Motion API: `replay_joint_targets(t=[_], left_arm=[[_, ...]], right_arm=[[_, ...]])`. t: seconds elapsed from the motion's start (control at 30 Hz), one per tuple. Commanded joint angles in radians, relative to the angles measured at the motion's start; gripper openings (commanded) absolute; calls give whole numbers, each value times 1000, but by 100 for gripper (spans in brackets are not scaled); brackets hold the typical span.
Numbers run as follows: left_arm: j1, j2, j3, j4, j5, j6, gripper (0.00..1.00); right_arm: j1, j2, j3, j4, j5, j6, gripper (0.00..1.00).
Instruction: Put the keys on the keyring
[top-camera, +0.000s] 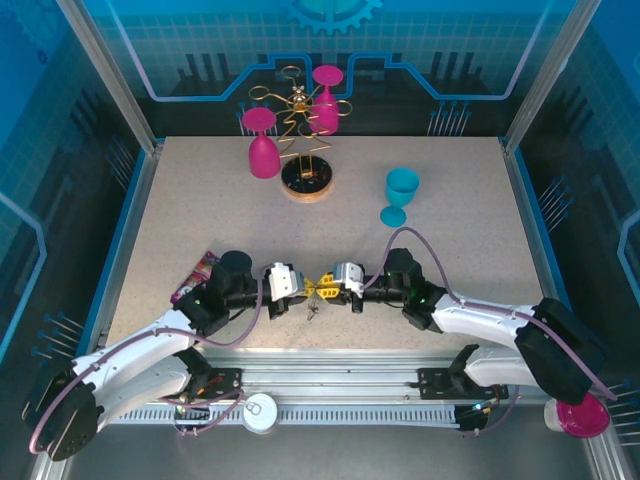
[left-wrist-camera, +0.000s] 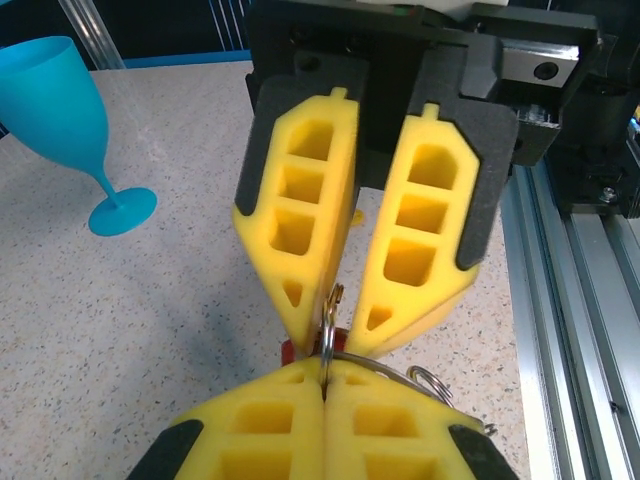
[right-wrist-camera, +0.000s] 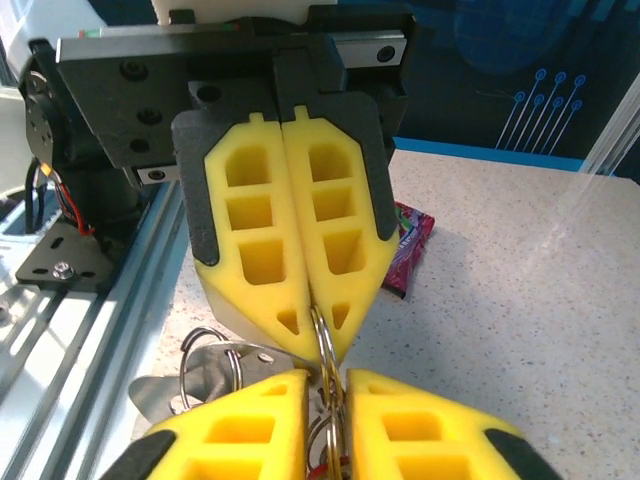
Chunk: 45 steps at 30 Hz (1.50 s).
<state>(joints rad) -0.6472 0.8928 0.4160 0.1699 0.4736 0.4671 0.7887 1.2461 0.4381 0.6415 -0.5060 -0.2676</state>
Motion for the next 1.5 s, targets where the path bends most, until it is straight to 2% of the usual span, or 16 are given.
replay_joint_targets(t=[0.0,0.03,0.1,0.17,0.2,0.33,0.47,0.57,0.9,1.1,1.23,1.3,1.4,1.47], left_arm=[[4,1,-2,58,68,-25,0],[3,1,0,56,66,-27,0],[3,4,5,43,41,-28,1],[4,-1,16,21,-8,-27,27],[3,-6,23,4,-27,-18,32],[4,-18,87,-138,-48,49,34],[4,-16,127,-218,-41,88,32],[4,-7,142,-230,-34,96,29],[3,34,159,-282,-29,139,24],[3,48,161,-239,-7,119,14],[4,52,161,-215,11,107,1],[3,44,153,-198,15,99,0],[4,15,113,-124,25,63,0],[3,-5,75,-49,49,22,0]], right_arm=[[-5,11,3,45,-26,5,6],[-6,9,6,41,-29,4,1],[-6,-2,16,15,-32,-4,0],[-5,-24,31,-54,-23,-29,0],[-4,-35,45,-100,-11,-50,0],[31,-68,138,-390,116,-181,0],[78,-58,224,-581,245,-272,0],[105,-45,269,-640,280,-288,0],[119,-48,299,-625,248,-259,0],[128,-36,313,-614,236,-254,0],[135,-37,310,-587,230,-240,0],[127,-59,282,-542,222,-210,0],[63,-112,196,-412,158,-114,18],[2,-134,133,-308,89,-39,23]])
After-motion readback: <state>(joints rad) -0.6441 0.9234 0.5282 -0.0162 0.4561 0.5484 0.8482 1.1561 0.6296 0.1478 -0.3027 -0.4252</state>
